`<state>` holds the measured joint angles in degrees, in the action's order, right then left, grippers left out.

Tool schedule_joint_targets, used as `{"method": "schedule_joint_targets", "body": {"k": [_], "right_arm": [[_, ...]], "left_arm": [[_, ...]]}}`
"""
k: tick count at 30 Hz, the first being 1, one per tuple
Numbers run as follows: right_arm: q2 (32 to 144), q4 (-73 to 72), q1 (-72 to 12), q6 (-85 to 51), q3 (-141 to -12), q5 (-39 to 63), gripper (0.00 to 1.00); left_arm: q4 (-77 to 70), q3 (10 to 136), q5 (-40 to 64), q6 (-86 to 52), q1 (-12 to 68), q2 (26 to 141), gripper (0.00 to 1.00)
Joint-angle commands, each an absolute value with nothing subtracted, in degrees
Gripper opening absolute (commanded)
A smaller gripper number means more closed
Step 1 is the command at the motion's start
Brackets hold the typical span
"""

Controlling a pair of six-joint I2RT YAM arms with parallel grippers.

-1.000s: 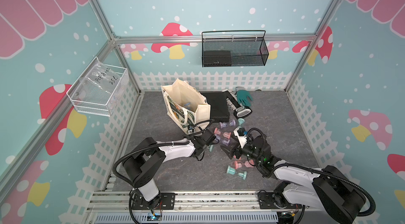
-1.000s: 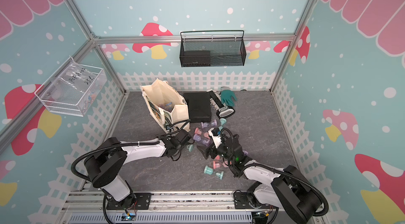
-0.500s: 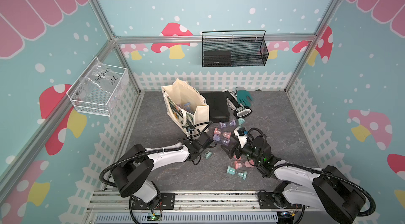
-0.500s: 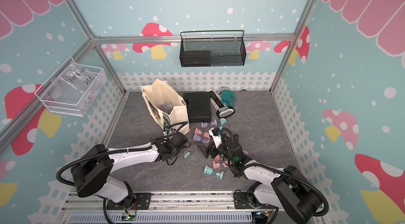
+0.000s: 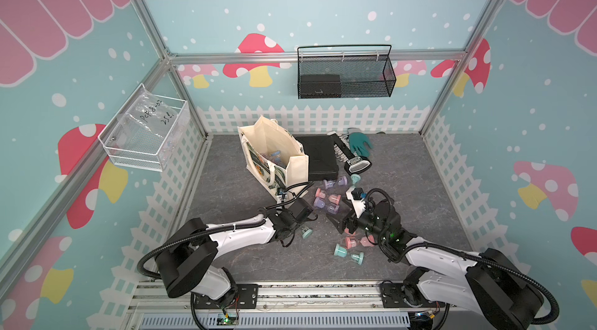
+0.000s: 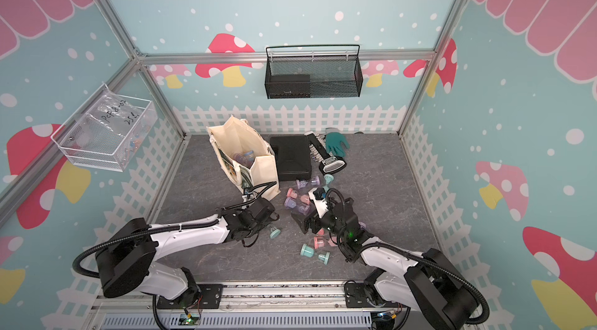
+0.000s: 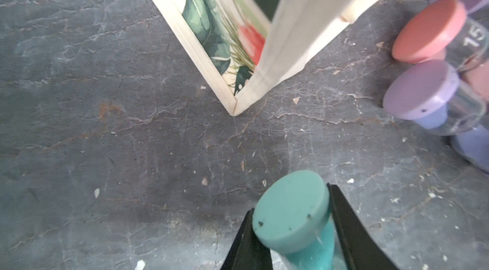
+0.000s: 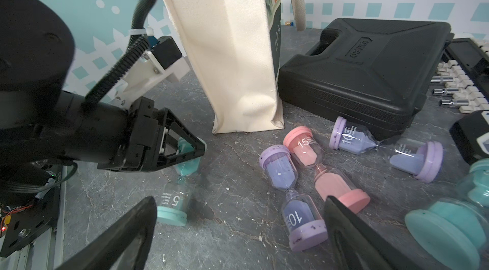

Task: Put the hourglass into the canvas bag
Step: Pick up the hourglass from the center of the board.

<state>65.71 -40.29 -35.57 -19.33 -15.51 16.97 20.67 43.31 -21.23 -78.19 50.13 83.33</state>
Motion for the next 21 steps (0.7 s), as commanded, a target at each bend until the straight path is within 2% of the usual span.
{"method": "schedule_joint_targets", "body": {"k": [1, 13, 21], "right_arm": [[64.47, -38.78, -35.52, -19.57, -17.16, 17.07, 0.99], [64.27, -33.37, -35.51, -20.68, -25.79, 21.01, 1.00], [64.25, -33.36, -35.51, -21.00, -29.48, 23.77, 1.00]], "left_arm": [[21.47, 42.50, -23.39, -75.73, 50.65, 78.27, 0.40], [33.67, 50.59, -30.43, -60.43, 50.04, 65.48, 0.41], [35.33, 55.73, -28.26, -52.09, 47.15, 61.69, 0.40]]}}
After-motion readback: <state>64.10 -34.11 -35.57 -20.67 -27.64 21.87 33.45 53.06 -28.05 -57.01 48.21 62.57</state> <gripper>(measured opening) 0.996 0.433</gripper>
